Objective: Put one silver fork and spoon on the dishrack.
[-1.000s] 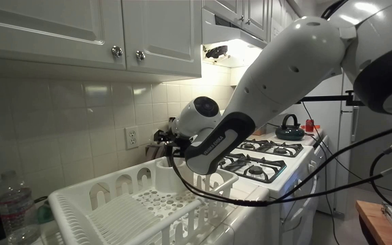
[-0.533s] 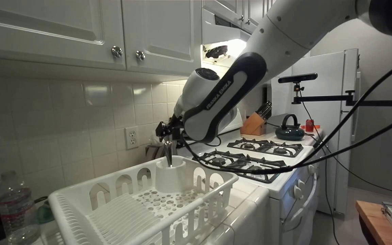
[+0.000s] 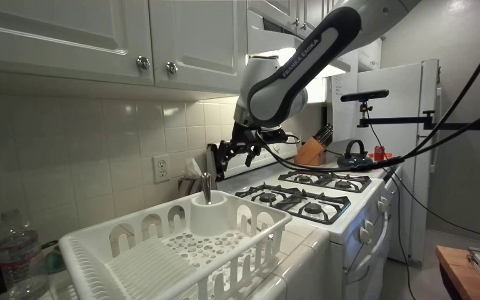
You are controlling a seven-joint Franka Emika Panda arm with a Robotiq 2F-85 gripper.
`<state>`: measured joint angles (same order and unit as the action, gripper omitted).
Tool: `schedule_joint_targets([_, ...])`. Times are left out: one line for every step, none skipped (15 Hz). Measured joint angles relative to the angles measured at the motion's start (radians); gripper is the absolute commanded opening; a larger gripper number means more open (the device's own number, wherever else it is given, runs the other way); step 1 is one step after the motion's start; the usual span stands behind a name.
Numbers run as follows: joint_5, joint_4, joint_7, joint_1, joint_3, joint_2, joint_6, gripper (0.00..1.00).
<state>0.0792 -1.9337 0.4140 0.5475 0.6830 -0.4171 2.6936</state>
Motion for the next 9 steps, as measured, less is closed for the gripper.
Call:
schedule_joint_targets([-0.031,-0.007,-0.011,-0.041,-0.043,0.037,-0.049,1.00])
schedule_joint_targets([-0.058,-0.013,-0.020,-0.087,-0.091,0.071,-0.090,1.00])
schedule_joint_targets([-0.078,-0.021,-0.027,-0.137,-0.142,0.102,-0.123,1.00])
schedule_joint_targets([-0.091,-0.030,-0.032,-0.188,-0.196,0.129,-0.144,1.00])
schedule_joint_targets([-0.099,-0.038,-0.036,-0.236,-0.245,0.150,-0.159,1.00])
schedule_joint_targets([-0.101,-0.049,-0.041,-0.281,-0.291,0.169,-0.166,1.00])
schedule_joint_targets([-0.101,-0.060,-0.047,-0.320,-0.331,0.183,-0.167,1.00])
schedule_joint_targets([-0.101,-0.070,-0.050,-0.355,-0.366,0.196,-0.168,1.00])
schedule_joint_targets([-0.101,-0.081,-0.053,-0.378,-0.389,0.206,-0.168,1.00])
